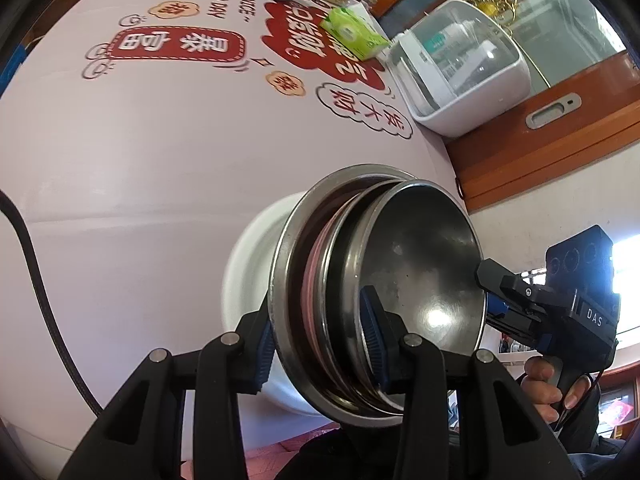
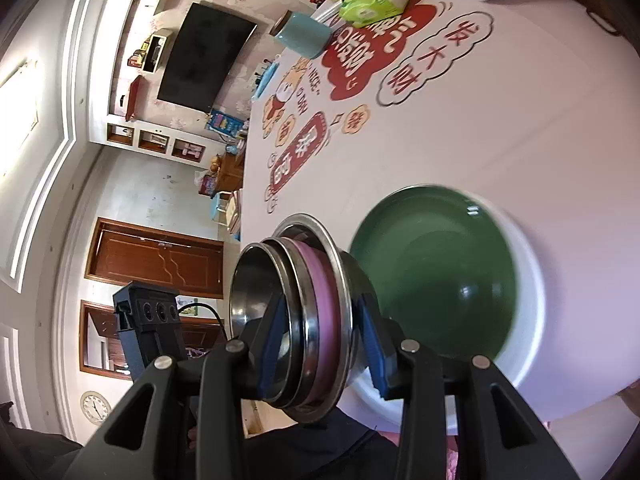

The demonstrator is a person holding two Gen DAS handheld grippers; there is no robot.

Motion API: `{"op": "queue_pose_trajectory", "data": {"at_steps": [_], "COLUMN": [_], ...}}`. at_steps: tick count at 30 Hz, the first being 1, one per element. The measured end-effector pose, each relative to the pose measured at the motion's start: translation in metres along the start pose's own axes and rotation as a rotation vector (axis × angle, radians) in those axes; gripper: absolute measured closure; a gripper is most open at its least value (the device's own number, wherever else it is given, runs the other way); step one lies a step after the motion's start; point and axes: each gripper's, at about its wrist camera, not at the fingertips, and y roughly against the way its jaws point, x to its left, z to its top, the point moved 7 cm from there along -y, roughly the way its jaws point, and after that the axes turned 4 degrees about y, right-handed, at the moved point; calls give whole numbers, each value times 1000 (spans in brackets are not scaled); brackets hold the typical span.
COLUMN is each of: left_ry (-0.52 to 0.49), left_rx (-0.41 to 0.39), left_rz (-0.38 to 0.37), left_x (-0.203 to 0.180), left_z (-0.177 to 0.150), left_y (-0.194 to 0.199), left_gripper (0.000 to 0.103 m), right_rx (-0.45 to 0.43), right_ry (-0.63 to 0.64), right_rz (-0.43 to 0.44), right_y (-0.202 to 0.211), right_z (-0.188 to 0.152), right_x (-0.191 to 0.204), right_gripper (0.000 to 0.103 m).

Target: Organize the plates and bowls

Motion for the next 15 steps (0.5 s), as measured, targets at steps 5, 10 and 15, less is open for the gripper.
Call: {"op": "queue_pose_trajectory", "data": {"at_steps": [5, 10, 15], "left_ry": [13, 28, 59], "left_rx": [6, 2, -9], "left_rz": [2, 9, 20], "left_x": [-21, -33, -42], "left_z": [-2, -3, -4], "left_y": [-19, -33, -46], "left_gripper": [66, 66, 66], "right_rx": [21, 62, 102], "right_ry": [1, 13, 25], "right_rz": [-24, -53, -54], "right_y": [13, 19, 23], "right_z": [5, 10, 17], "right_x": [-18, -35, -49], "right_gripper": [66, 66, 66]}}
